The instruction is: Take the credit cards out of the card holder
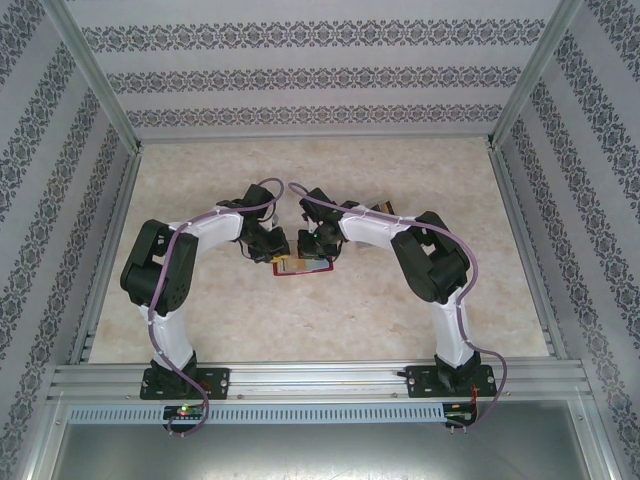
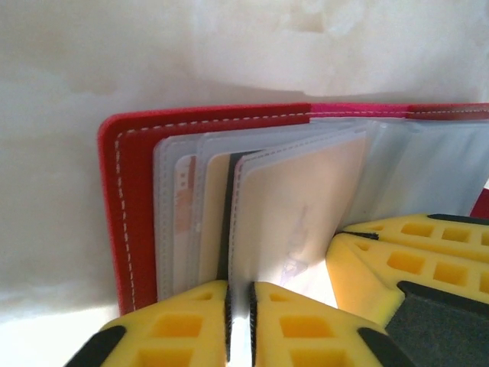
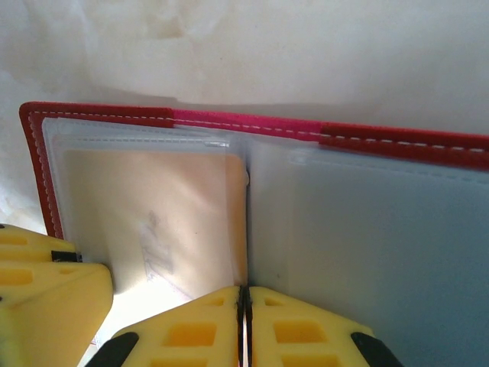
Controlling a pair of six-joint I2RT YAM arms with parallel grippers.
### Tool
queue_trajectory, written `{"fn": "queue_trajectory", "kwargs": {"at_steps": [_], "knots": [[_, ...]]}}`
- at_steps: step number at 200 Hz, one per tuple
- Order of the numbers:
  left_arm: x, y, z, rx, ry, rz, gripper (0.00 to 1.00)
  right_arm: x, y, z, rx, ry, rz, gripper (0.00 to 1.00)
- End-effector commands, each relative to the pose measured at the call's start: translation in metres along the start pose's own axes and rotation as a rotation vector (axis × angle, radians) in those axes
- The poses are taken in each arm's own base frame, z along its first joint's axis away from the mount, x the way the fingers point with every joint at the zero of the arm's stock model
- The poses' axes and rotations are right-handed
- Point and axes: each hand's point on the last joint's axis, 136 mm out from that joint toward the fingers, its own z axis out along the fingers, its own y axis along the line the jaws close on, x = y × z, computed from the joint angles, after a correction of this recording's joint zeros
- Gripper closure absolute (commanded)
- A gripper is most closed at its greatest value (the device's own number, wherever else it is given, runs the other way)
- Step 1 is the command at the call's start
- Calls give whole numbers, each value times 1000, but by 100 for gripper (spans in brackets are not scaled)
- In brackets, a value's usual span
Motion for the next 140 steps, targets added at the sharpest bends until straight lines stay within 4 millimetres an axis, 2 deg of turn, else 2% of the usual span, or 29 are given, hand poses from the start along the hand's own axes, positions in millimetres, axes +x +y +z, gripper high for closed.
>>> {"fn": "queue_trajectory", "kwargs": {"at_steps": [1,42,68,101,140], "knots": [[2,-9,-7,-6,0,39,89,13,-31,14,84,53,41,87],[1,-18,-16,22,-10,61,94,-4,2,-23,-38,-28,11,80],[1,-30,-16,92,-9,58,89,-15,14,-52,-120,-103,27,73],[2,-45,-9,195,12,46,76,-23,11,-68,-171,-152,48,72],[-1,-71,-18,327,8,54,58,-25,-2,-84,-151,-211,67,72]]}}
